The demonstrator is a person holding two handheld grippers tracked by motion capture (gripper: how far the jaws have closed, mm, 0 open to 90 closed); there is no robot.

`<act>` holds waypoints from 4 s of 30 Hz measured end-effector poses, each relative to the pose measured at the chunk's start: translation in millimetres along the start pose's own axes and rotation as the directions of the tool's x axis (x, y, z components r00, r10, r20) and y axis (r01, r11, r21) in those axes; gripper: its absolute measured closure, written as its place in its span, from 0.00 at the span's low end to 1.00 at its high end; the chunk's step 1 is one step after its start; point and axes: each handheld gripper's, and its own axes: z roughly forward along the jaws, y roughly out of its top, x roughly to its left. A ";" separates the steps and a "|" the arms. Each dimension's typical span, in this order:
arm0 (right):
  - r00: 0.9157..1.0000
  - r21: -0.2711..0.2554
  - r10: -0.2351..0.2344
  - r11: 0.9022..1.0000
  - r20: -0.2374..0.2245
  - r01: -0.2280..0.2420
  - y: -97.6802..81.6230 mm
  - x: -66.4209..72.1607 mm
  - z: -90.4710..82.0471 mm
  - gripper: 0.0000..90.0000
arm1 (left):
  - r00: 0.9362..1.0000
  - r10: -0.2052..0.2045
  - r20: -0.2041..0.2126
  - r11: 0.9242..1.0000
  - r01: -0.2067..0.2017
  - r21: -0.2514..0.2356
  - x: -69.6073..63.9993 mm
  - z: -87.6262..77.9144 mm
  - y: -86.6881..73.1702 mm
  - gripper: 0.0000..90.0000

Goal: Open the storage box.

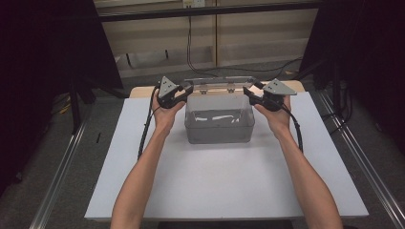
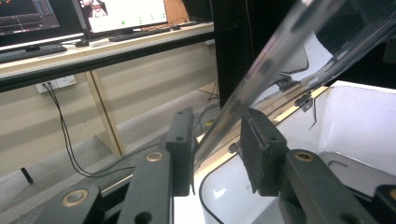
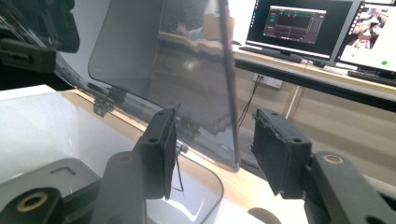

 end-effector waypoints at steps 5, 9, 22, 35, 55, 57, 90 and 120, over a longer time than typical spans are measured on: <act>1.000 -0.002 -0.002 1.000 -0.002 0.002 -1.6 0.5 2.7 0.53 | 1.000 -0.001 -0.008 1.000 0.001 0.004 0.8 1.2 1.1 0.75; 1.000 -0.002 0.001 1.000 0.005 -0.001 -5.0 -3.7 6.4 0.56 | 1.000 -0.007 -0.007 1.000 0.007 0.003 0.8 2.3 2.6 0.76; 1.000 0.032 0.021 0.999 -0.012 -0.021 -9.6 -11.6 19.9 0.59 | 1.000 -0.012 -0.010 1.000 0.012 0.009 3.3 4.1 4.4 0.77; 0.999 0.052 0.026 0.998 -0.047 -0.023 -7.3 -13.3 34.9 0.59 | 0.999 -0.023 -0.029 1.000 0.023 0.014 4.6 6.9 6.5 0.79; 0.997 0.028 0.056 0.998 -0.047 -0.055 -9.9 -19.2 39.5 0.76 | 0.999 -0.031 -0.039 0.999 0.032 0.034 10.4 9.4 7.1 0.81; 0.997 0.028 0.056 0.998 -0.045 -0.055 -9.6 -19.4 39.7 0.77 | 0.999 -0.037 -0.040 0.999 0.038 0.032 11.0 9.8 5.8 0.80; 0.994 0.035 0.106 0.994 -0.034 -0.105 -11.7 -22.2 46.4 0.76 | 0.999 -0.024 -0.045 0.997 0.028 0.078 14.8 20.9 -5.6 0.85; 0.976 0.104 0.214 0.972 -0.028 -0.210 -17.2 -25.8 59.3 0.68 | 0.996 -0.061 -0.059 0.989 0.068 0.128 16.5 31.7 -11.2 0.72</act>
